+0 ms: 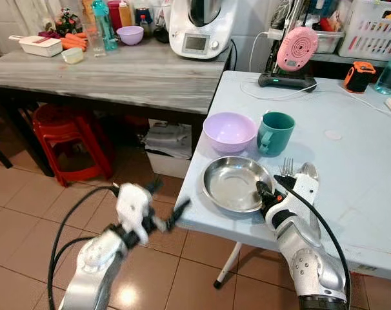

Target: Setting the table

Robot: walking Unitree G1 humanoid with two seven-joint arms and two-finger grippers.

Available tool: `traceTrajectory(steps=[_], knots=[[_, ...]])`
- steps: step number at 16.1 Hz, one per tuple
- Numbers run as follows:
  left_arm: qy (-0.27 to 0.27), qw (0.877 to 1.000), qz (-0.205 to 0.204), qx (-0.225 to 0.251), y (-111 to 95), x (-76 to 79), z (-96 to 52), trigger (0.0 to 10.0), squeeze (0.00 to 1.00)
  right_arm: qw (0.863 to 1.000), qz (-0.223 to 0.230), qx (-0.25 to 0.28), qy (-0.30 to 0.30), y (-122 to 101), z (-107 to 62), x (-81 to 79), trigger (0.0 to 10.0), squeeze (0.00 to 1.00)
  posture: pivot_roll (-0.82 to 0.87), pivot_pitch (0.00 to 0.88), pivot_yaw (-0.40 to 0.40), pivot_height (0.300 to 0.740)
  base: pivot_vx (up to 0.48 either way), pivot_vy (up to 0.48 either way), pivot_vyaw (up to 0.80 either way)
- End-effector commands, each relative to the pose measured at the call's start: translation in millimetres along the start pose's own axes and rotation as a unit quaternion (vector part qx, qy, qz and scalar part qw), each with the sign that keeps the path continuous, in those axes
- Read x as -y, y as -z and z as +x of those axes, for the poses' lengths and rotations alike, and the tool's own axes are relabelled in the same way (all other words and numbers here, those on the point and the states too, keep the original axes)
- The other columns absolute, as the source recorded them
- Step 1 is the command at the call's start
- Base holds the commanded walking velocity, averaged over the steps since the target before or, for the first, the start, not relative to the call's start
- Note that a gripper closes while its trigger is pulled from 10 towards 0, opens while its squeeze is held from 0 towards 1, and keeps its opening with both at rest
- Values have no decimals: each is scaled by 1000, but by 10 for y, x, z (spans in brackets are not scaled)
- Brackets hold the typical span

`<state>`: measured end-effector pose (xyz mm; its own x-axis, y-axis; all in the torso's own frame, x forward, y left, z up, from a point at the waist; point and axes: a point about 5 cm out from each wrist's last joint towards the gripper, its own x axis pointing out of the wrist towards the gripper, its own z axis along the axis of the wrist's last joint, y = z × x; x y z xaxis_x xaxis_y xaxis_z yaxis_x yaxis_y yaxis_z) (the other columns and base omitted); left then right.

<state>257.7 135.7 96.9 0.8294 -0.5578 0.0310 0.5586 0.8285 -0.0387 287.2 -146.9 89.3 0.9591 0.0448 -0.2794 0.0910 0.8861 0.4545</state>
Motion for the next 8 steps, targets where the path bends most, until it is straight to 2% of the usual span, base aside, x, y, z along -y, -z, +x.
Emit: traceTrajectory(steps=[1,2,3,6,8], knots=[[-41,999,-15,-3,-3,-121,-5,10000,0,1000,-1,22,-16,-19,-49,-94,784,0,39,0,33,740,0,0,0],[-52,998,-27,2,-11,-149,6,10000,0,999,8,30,-24,-32,-74,-105,3922,0,38,0,31,740,0,0,0],[-72,996,-44,6,-17,-192,24,10000,0,999,-8,45,-29,-58,-108,-115,10000,0,37,0,29,740,0,0,0],[-95,993,-65,14,-29,-228,64,10000,0,998,-25,50,-37,-39,-154,-125,10000,0,29,0,23,740,0,0,0],[-97,993,-73,16,-37,-230,103,10000,0,997,-28,56,-42,-41,-177,-137,10000,0,24,0,24,740,0,0,-800]])
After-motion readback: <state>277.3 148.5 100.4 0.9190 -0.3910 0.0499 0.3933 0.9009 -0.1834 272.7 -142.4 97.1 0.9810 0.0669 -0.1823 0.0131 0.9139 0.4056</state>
